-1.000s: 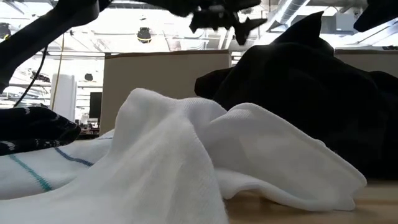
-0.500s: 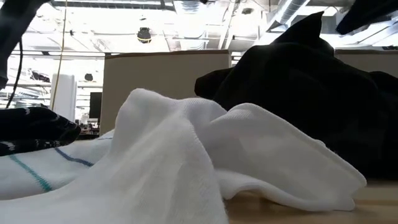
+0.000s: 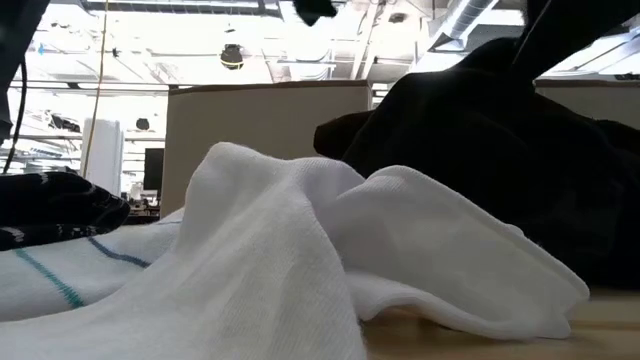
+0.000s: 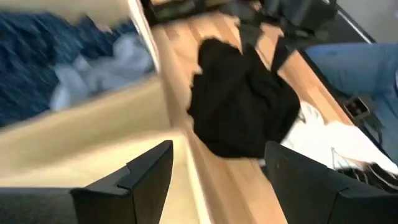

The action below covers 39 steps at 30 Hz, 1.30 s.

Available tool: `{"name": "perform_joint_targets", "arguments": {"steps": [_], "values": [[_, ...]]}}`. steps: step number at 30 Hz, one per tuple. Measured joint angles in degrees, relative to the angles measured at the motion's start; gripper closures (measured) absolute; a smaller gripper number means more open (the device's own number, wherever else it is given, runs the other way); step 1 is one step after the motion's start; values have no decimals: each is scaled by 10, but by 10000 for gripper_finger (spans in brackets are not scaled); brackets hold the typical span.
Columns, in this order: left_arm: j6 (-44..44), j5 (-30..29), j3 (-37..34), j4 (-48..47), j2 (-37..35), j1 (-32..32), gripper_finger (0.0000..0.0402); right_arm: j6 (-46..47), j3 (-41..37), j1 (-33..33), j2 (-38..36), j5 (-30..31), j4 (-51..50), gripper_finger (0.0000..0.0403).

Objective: Sort clothes
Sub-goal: Put the black shirt into the right laundry organizer

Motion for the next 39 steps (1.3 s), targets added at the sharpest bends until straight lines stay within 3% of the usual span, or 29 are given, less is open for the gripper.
{"name": "perform_joint_targets", "arguments": {"steps": [9,15,22,25,29,35,39], "values": [[-1,-14,-121,13,0,-32,152,-24,-29,-54,8,-57,48,8],[4,-14,-173,27,0,-61,152,-59,-129,-91,8,-116,178,23],[7,-14,-196,28,-1,-85,152,-22,-212,-118,7,-122,224,43],[8,-16,-200,40,-1,-94,152,-37,-238,-123,6,-119,283,74],[8,-20,-202,48,-1,-99,152,-45,-260,-130,6,-120,339,153],[7,-40,-202,56,-1,-98,152,-39,-260,-138,6,-138,342,360],[6,-47,-202,63,-1,-98,152,-45,-256,-138,4,-144,347,369]]}}
